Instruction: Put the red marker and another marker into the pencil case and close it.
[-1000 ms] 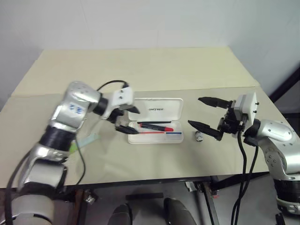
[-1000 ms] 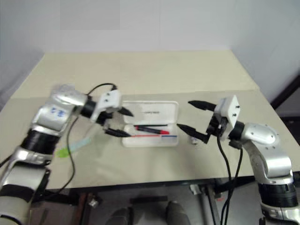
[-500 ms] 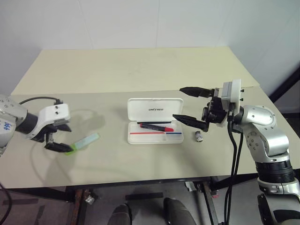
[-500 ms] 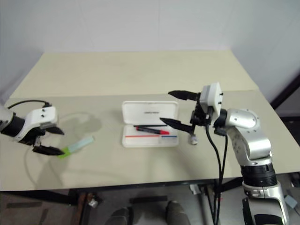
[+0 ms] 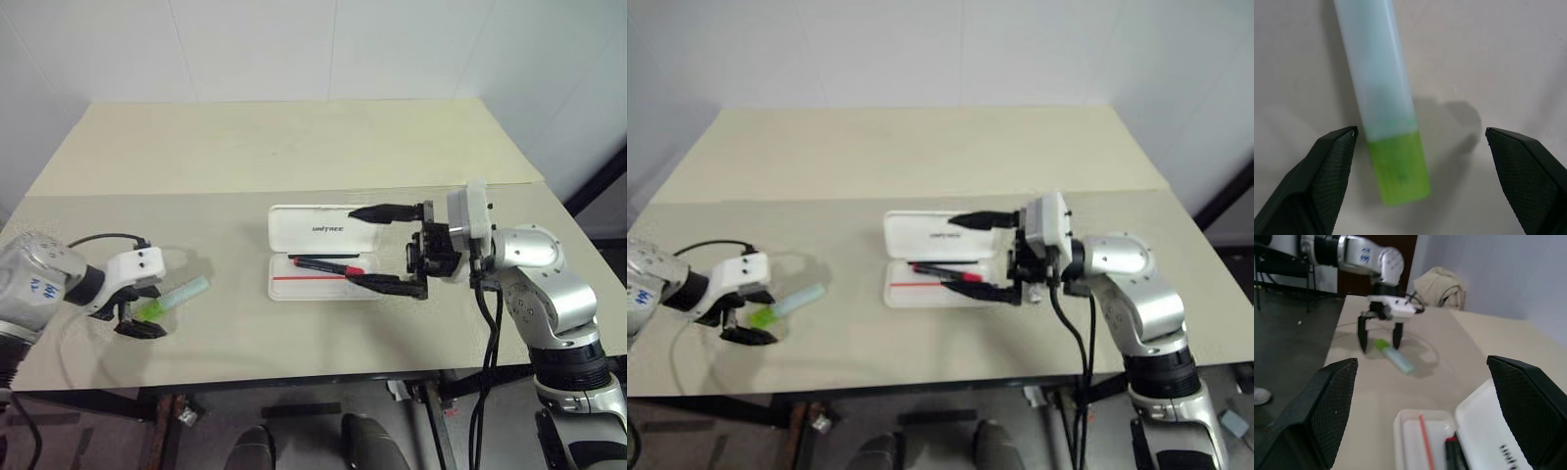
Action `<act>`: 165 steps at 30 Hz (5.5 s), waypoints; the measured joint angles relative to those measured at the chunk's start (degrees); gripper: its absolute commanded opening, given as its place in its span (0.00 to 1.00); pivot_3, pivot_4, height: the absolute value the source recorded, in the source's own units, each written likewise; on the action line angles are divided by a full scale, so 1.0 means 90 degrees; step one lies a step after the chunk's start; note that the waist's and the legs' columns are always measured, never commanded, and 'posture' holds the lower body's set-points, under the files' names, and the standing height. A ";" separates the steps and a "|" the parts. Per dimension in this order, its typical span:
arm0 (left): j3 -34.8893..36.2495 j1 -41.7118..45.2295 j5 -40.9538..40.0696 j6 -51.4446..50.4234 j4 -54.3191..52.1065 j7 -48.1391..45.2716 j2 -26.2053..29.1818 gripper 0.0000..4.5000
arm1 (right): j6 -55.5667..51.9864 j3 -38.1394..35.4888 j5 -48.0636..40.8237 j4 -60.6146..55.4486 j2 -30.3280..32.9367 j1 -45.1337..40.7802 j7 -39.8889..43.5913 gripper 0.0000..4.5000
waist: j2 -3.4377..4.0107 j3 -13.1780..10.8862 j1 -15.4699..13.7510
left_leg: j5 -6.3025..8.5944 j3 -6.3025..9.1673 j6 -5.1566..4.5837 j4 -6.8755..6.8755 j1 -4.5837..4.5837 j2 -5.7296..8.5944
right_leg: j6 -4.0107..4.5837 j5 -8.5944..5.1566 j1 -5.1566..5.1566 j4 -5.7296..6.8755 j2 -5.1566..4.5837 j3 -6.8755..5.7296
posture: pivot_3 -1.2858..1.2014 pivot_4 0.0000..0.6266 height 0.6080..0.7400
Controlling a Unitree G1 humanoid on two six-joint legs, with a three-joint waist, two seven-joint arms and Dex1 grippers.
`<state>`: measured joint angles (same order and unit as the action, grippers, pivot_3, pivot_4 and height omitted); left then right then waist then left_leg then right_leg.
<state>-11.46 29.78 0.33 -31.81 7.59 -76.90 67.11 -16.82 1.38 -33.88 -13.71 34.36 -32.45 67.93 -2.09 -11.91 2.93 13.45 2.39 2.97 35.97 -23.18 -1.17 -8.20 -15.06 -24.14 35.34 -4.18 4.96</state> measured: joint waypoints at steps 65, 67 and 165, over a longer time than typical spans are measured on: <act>-0.1758 0.2996 0.0048 -0.0062 0.0398 -0.0169 -0.3374 0.24 | 0.0295 -0.1227 0.0459 -0.0235 0.0759 0.2145 -0.1133 1.00 | -0.0003 -0.0001 -0.0137 | 0.0000 0.0001 -0.0001 0.0018 -0.0001 0.0003 | -0.0008 0.0004 0.0002 0.0004 0.0005 0.0007 | 0.52 0.24 1.00; -0.1770 0.2996 0.0100 0.0064 0.0523 -0.0153 -0.3384 0.24 | 0.0251 -0.1227 0.0454 -0.0263 0.0759 0.2186 -0.1172 1.00 | -0.0003 -0.0001 -0.0132 | 0.0000 0.0001 -0.0001 0.0017 -0.0001 0.0002 | -0.0008 0.0004 0.0002 0.0004 0.0005 0.0007 | 0.52 0.24 1.00; 0.1045 0.1314 -0.2306 0.1790 0.0152 -0.0684 -0.2548 1.00 | -0.4275 -0.0913 0.0919 -0.0910 -0.0790 0.2239 -0.6009 0.08 | -0.0009 0.0005 -0.0076 | -0.0002 -0.0003 -0.0005 0.0003 -0.0002 -0.0003 | 0.0000 0.0005 0.0004 -0.0031 0.0005 0.0006 | 0.52 0.24 1.00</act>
<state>-2.05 41.61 -20.43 -15.70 8.96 -83.06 44.17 -55.29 -6.83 -25.61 -21.90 27.26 -12.30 13.85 -2.17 -11.87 2.24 13.44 2.36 2.92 36.00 -23.20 -1.19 -8.20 -15.01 -24.10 35.06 -4.13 5.01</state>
